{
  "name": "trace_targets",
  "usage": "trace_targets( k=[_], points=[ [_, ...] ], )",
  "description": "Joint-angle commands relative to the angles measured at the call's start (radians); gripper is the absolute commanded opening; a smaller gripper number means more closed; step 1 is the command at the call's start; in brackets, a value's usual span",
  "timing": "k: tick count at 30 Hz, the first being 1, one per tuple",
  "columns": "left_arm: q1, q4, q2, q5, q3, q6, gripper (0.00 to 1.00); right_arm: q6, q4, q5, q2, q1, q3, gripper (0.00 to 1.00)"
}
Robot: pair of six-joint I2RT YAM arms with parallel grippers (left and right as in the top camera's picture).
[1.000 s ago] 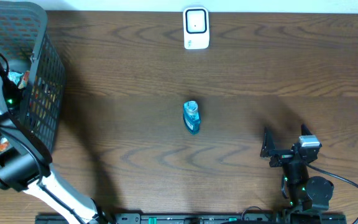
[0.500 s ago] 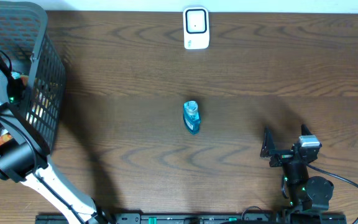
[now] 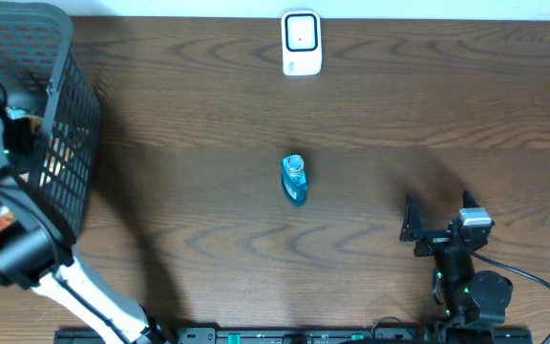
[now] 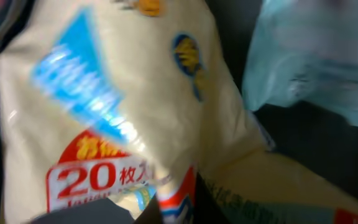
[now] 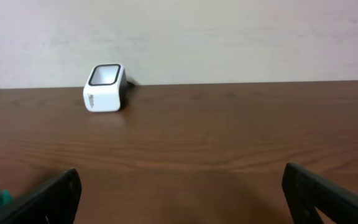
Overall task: Scan the item barcode
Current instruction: 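Grasp the yellow-white 20-pack bag in the basket with the left gripper, then lift the bag out and drop it on the table beside the bottle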
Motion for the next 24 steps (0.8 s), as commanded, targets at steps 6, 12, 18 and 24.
trace_targets(
  k=[6, 12, 18, 24],
  points=[
    [0.066, 0.034, -0.477, 0.001, 0.016, 0.035, 0.07, 0.012, -0.005, 0.008, -0.005, 0.007, -0.002, 0.99],
    [0.027, 0.031, -0.745, 0.14, 0.016, 0.075, 0.07, 0.012, -0.005, 0.008, -0.005, 0.007, -0.002, 0.99],
    [-0.183, 0.026, -0.9, 0.27, 0.016, 0.274, 0.07, 0.012, -0.005, 0.008, -0.005, 0.007, -0.002, 0.99],
    [-0.49, -0.103, -0.903, 0.211, -0.009, 0.485, 0.07, 0.012, -0.005, 0.008, -0.005, 0.007, -0.002, 0.99]
  ],
)
